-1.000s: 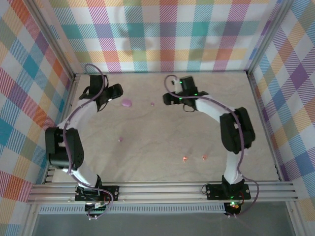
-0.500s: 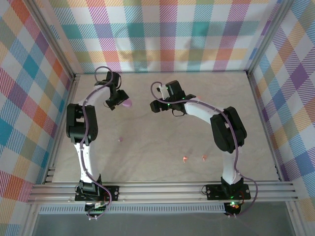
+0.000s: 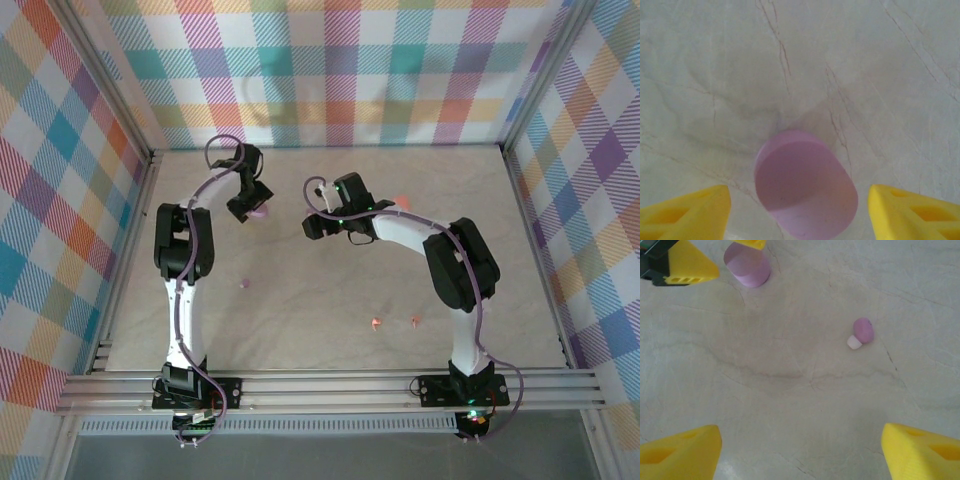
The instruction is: Insert the wireless bluetooth earbuds into the charging case
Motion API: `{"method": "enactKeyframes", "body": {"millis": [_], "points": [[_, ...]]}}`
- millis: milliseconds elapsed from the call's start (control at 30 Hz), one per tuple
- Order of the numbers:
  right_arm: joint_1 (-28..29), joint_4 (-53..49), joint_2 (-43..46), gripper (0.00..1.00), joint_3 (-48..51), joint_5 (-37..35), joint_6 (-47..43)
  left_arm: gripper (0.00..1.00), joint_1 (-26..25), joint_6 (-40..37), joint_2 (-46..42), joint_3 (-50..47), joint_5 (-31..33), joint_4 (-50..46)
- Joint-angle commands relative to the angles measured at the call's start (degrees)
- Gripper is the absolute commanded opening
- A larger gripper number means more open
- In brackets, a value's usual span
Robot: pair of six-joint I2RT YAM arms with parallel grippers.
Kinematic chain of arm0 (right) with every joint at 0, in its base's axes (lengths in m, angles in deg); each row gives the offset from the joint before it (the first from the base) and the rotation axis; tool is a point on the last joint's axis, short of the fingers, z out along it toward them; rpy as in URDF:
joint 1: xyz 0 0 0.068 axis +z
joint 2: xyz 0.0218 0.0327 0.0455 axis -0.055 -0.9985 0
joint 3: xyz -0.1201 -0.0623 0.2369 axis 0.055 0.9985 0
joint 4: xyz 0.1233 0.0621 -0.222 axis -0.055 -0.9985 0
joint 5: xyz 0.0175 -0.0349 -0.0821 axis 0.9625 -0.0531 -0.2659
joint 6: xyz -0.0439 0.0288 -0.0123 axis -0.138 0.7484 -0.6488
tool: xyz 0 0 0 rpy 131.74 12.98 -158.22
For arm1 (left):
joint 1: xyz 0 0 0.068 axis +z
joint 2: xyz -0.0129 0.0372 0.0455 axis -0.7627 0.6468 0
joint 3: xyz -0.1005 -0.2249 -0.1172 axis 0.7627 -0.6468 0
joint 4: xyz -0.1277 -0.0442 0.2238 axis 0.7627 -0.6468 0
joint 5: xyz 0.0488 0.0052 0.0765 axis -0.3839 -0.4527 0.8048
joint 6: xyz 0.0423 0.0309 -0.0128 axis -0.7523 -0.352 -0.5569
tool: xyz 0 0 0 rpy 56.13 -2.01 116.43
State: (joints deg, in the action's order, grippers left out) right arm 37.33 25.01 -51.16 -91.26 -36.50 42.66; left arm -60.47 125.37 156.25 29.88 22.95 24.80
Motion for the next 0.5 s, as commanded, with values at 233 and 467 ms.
{"method": "enactKeyframes", "body": {"millis": [233, 467], "points": [[0.6, 1.1, 2.6, 0.84, 4.3, 2.5, -2.4, 0.62, -1.3, 1.3, 5.3, 6.0, 1.7, -5.4], [0.6, 1.8, 4.4, 0.84, 6.5, 1.9, -2.7, 0.52, -2.7, -0.9, 4.4, 5.9, 2.6, -7.7]]}}
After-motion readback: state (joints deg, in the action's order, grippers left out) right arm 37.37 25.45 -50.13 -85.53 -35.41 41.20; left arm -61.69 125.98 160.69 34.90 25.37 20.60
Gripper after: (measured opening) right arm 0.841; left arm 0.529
